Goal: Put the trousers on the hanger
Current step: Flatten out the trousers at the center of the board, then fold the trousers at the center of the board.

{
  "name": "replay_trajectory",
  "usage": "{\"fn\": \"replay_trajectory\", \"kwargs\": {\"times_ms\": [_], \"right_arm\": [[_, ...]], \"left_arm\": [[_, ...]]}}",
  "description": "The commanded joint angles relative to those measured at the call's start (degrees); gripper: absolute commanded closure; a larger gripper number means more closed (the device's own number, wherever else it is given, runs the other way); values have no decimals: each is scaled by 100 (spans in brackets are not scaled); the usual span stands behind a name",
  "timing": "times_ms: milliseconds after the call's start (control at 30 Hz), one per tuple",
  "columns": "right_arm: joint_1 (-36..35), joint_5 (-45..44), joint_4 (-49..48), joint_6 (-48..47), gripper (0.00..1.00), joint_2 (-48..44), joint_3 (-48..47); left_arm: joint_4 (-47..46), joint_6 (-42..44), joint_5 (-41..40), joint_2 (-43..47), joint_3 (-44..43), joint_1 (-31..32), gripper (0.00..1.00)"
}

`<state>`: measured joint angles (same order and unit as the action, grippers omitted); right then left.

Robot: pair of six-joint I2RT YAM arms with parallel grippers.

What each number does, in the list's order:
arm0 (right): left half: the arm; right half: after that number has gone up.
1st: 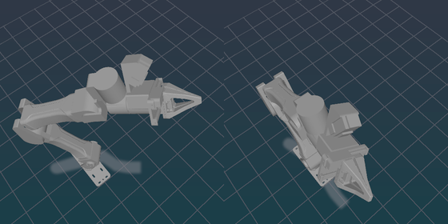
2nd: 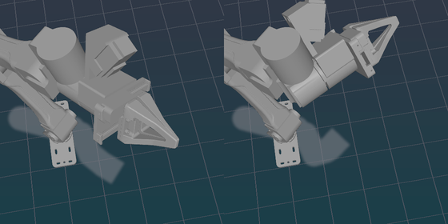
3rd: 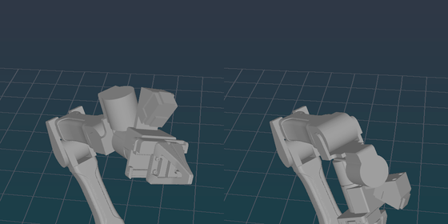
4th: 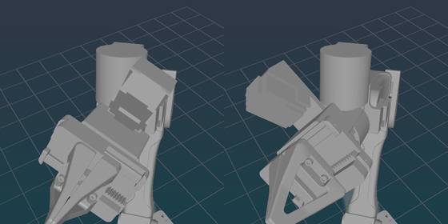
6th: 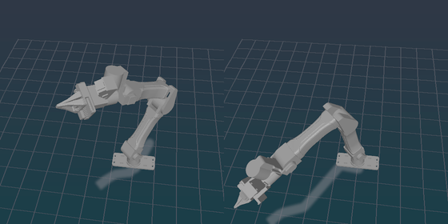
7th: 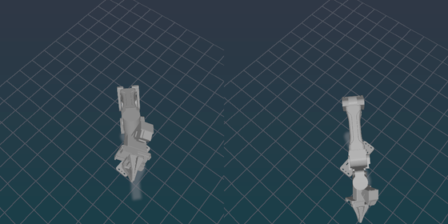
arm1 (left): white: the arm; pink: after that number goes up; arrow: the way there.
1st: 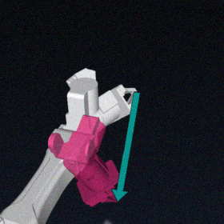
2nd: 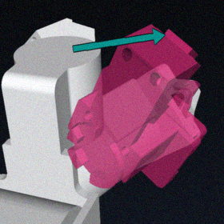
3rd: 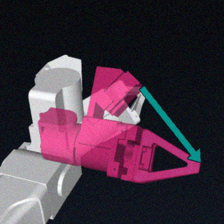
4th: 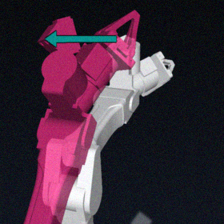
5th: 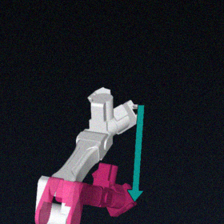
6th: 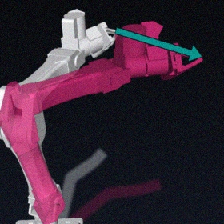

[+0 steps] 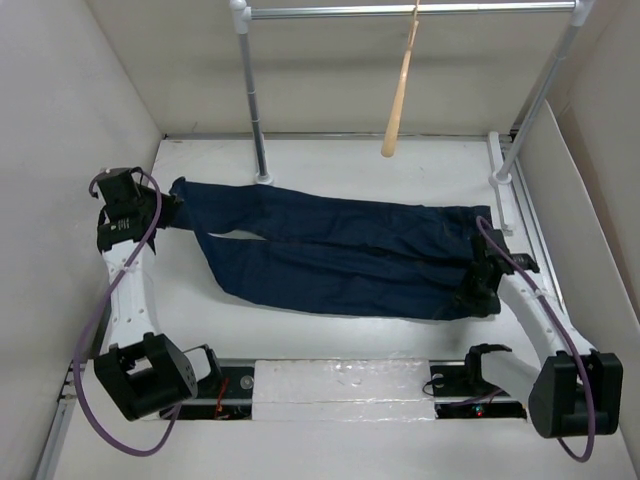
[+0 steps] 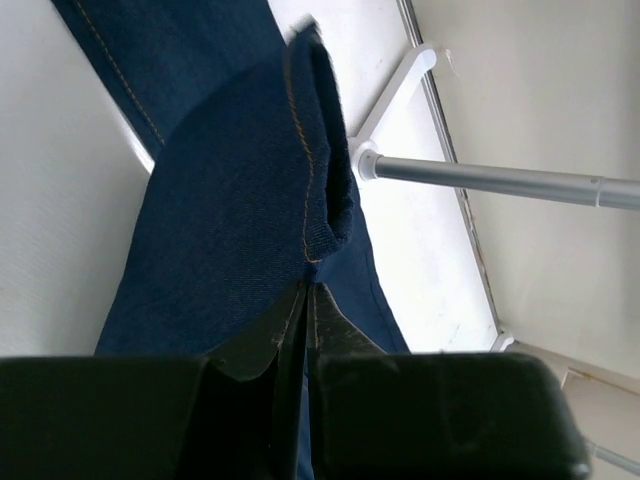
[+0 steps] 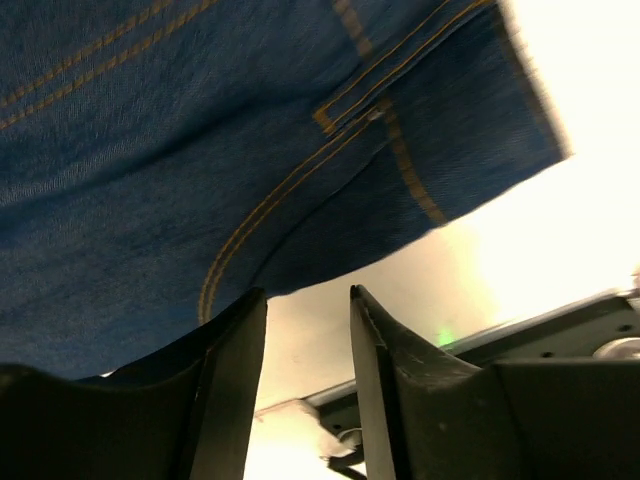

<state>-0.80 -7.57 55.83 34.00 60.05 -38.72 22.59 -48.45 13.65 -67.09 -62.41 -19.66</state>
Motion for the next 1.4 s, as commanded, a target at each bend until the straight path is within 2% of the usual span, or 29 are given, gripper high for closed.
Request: {"fn": "replay_trajectory", "kwargs": {"times_ms": [0,200,300,333,400,433,500,633,733,800,967,1067,1233,1367], "right_arm": [[-359,-69,-283,791,56,33,224],[-492,-218,-775,749,55,525,462],[-561,-429,-1013,722,61,446,436],[-562,-455,-1196,722,70,437,435],[-615,-534,-1346,574,81,437,418],[-615,-552,-1417,495,92,463,374],[-615,-605,-1216,180,100,420,190],[-746,-1034,-576,-559,100,-291,-424],[-501,-1396,-625,-1481,100,-564,-1092],[-211,-1370,-652,-2034,100,-329,-1620],[-158,-1466,-801,-2564,100,1014,-2700],[-18,-1204,-1118,-2916,100,1673,-3246],[272,-834,-1408,-3329,100,2747,-4246],[335,-710,-1312,-3321,100,3740,-5039]], "left_arm": [[-299,-130,103,56,-70,6,100],[-290,-139,41,100,97,6,100],[-299,-139,33,126,98,6,100],[-282,-121,-20,143,106,6,100],[-264,-51,-125,213,176,6,100],[-246,-16,-265,223,194,6,100],[-159,89,-450,301,212,6,100],[78,282,-1099,355,-33,-55,100],[219,371,-1303,214,-368,-195,100],[255,362,-1512,22,-631,-310,100],[-253,170,-1585,-32,-939,-310,100],[-378,169,-1602,-330,-1376,-310,100],[-431,397,-1690,-1305,-1976,-153,100],[-273,695,-1796,-2341,-2931,-55,100]]}}
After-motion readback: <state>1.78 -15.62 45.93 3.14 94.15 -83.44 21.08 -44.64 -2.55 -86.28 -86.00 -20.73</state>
